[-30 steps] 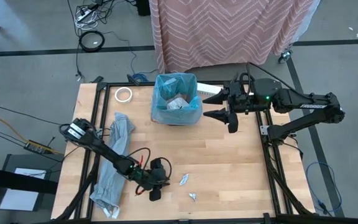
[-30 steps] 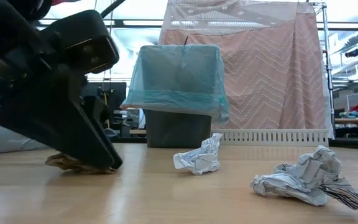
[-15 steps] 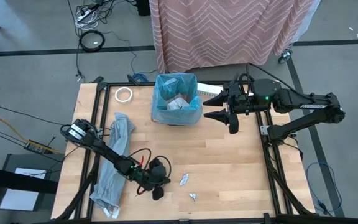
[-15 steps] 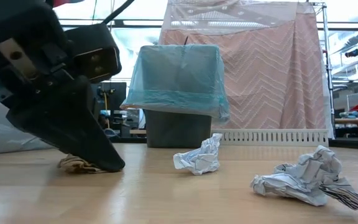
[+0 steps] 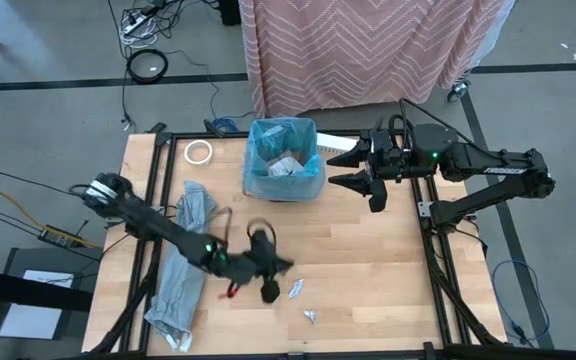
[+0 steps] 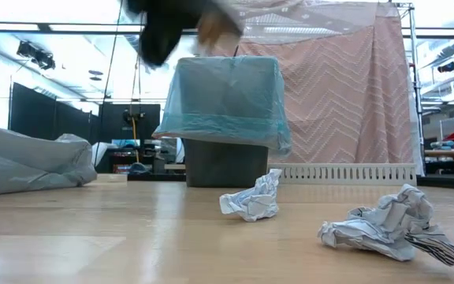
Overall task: Place trash/remove bag and relplace
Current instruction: Put the brown napkin into the trash bin, then put the white paper into the trash bin
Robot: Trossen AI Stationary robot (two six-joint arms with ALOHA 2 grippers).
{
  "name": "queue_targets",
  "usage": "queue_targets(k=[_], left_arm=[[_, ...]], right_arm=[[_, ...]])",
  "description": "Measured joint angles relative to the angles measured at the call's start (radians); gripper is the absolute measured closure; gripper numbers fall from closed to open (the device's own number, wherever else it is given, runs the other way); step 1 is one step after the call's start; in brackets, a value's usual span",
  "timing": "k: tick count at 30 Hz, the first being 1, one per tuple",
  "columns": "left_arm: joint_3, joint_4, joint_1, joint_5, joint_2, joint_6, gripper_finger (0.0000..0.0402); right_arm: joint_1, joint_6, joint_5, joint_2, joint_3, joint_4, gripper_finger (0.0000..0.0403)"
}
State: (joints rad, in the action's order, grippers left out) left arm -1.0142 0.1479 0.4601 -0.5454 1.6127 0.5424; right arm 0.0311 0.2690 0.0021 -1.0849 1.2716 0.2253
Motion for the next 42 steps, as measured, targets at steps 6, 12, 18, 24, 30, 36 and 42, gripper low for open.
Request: queue_targets(k=[6, 12, 18, 24, 30, 36, 42], left_arm=[[-0.169, -0.242, -0.111, -0.123, -0.117, -0.265, 0.0401], [-0.289, -0.351, -0.28, -0.14, -0.176, -0.51, 0.0401], [-0.352, -0.359, -0.496, -0.037, -0.183, -0.574, 0.0401], [-0.357, -0.37, -0.637, 0.101, -0.178, -0.649, 0.0376], [-0.357, -0.365, -0.718, 0.342, -0.172, -0.67, 0.0327], [-0.356, -0.359, -0.764, 0.457, -0.165, -0.651, 0.0281], [-0.356, -0.363, -0.757, 0.577, -0.22, -0.48, 0.027]], right_arm=[[0.0, 0.001, 0.0, 0.006, 0.0, -0.039, 0.0197], [0.0, 0.001, 0.0, 0.007, 0.0, -0.051, 0.02], [0.006, 0.034, 0.001, 0.007, 0.0, -0.052, 0.0201], [0.006, 0.034, 0.002, 0.007, 0.0, -0.053, 0.0201], [0.016, 0.026, 0.002, 0.007, 0.0, -0.052, 0.0194], [0.046, 0.021, -0.039, 0.007, 0.0, -0.007, 0.0177], [0.166, -0.052, -0.045, -0.025, -0.003, 0.342, 0.017]])
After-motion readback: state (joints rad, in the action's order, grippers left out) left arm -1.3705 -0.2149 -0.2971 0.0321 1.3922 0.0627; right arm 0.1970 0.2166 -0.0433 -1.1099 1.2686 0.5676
